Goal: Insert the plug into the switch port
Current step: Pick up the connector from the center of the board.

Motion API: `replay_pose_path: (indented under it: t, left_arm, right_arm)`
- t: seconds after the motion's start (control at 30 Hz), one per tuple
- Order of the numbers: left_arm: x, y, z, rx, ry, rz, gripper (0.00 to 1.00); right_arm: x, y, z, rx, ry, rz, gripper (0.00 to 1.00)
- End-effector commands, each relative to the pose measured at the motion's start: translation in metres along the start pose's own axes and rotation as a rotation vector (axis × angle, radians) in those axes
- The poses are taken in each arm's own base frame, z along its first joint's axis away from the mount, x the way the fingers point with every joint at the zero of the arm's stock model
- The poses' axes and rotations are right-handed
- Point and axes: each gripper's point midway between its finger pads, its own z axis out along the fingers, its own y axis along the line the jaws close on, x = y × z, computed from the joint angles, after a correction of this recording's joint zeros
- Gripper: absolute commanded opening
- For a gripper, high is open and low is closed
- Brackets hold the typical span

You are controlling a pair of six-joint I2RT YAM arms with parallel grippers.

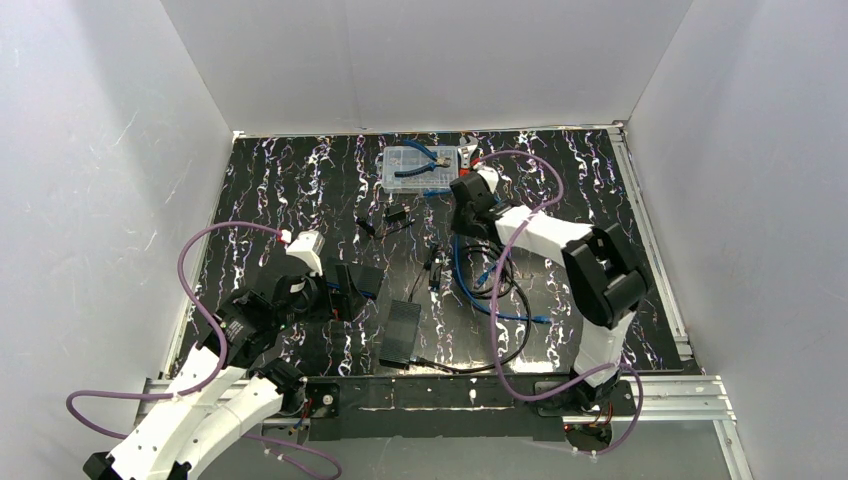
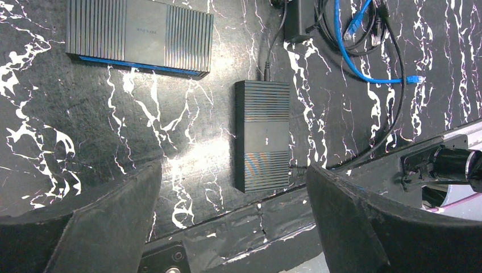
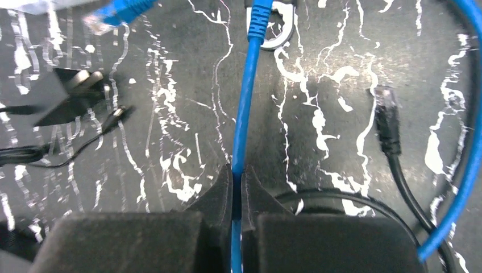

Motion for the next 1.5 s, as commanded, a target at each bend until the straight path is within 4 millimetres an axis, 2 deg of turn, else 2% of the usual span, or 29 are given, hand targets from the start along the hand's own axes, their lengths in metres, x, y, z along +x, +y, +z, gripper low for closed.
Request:
replay_pose_path:
  t: [0.0,0.1,0.33,0.57,0.7,0.8,0.93,1.0,1.03,1.2,1.27,1.37,1.47]
  left_arm:
    - [0.004,0.004,0.003,-0.019,0.014,0.011,0.98]
    - [0.004,0.005,0.003,-0.020,0.015,0.010,0.98]
    - [0.004,0.005,0.002,-0.018,0.008,0.009,0.98]
    - [0.004,0.004,0.002,-0.012,0.009,0.010,1.00]
    - [0.004,0.004,0.001,-0.009,0.003,0.010,1.00]
    - [0.004,0.004,0.001,-0.008,0.002,0.010,1.00]
    - [0.004,0.003,0.001,-0.008,0.002,0.010,1.00]
    - [0.004,0.003,0.001,-0.007,0.005,0.012,1.00]
    - [0.005,0.003,0.002,-0.007,0.008,0.013,1.00]
    - [0.006,0.002,0.002,-0.001,0.015,0.017,1.00]
    - [0.005,0.002,0.001,0.003,0.010,0.016,1.00]
    - [0.005,-0.001,-0.001,0.021,0.002,0.022,1.00]
    - [0.003,-0.003,-0.004,0.043,-0.011,0.029,1.00]
  right_arm:
    - [-0.050,0.020,-0.050,-0.120,-0.154,0.046,0.01]
    - [-0.065,0.030,-0.085,-0.207,-0.200,0.057,0.01]
    - [-0.103,0.049,-0.182,-0.422,-0.327,0.050,0.01]
    - [-0.131,0.049,-0.270,-0.554,-0.471,-0.012,0.01]
    - [-0.147,0.045,-0.333,-0.664,-0.624,-0.056,0.01]
    - [-0.153,0.043,-0.385,-0.765,-0.741,-0.119,0.01]
    - [-0.150,0.041,-0.435,-0.889,-0.853,-0.180,0.01]
    - [-0.142,0.045,-0.443,-0.937,-0.851,-0.229,0.01]
    - [-0.137,0.049,-0.441,-0.955,-0.829,-0.257,0.01]
    - [-0.094,0.064,-0.386,-0.980,-0.576,-0.336,0.01]
    - [-0.071,0.071,-0.375,-1.047,-0.492,-0.377,0.01]
    - [-0.039,0.078,-0.371,-1.162,-0.374,-0.452,0.01]
    - [-0.016,0.075,-0.371,-1.218,-0.287,-0.539,0.01]
